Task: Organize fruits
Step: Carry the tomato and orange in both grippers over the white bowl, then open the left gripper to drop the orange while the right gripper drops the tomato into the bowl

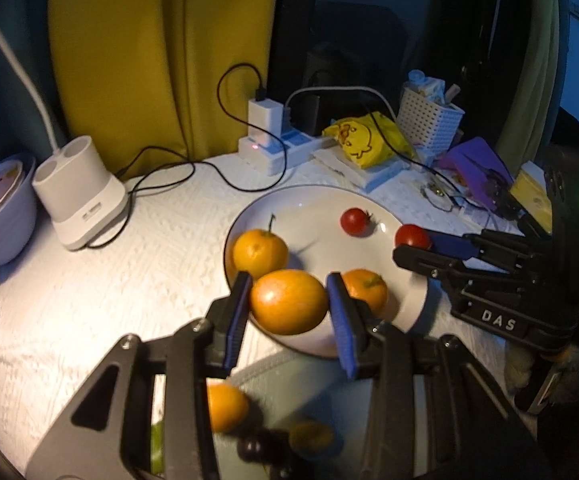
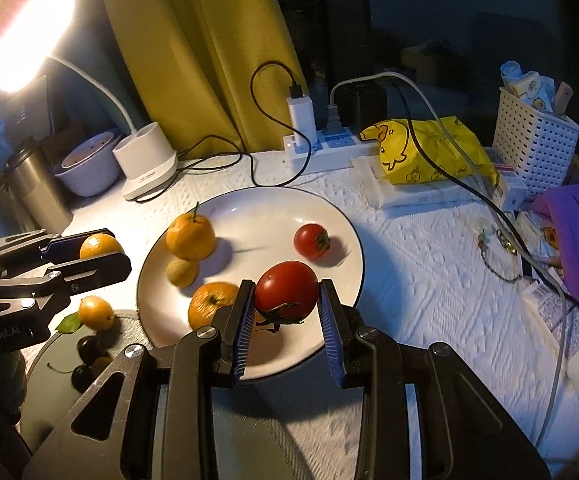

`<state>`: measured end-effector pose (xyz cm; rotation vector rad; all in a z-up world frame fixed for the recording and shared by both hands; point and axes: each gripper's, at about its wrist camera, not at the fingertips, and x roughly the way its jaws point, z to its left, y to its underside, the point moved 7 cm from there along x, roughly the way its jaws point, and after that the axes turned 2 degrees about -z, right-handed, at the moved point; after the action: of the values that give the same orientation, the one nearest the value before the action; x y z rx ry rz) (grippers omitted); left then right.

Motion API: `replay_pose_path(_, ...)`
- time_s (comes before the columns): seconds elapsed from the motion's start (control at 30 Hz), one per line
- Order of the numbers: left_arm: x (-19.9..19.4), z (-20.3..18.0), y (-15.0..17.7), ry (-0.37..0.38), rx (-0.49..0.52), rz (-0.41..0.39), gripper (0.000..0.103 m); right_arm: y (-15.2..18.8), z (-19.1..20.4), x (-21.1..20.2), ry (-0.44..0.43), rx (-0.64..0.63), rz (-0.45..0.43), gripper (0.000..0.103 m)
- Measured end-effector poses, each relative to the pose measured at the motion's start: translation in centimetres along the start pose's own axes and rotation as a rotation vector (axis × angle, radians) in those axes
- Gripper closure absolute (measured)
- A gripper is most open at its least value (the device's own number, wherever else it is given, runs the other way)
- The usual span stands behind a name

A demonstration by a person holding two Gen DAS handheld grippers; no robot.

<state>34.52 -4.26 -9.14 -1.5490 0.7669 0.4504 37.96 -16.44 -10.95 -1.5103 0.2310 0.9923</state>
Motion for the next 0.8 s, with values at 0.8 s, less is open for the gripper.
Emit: replay_pose_path(0.8, 7.1, -0.9, -4.5, 0.024, 0.005, 0.047, 0.063, -1.2, -2.7, 3.3, 0.024, 0.029, -0.003, 0.069)
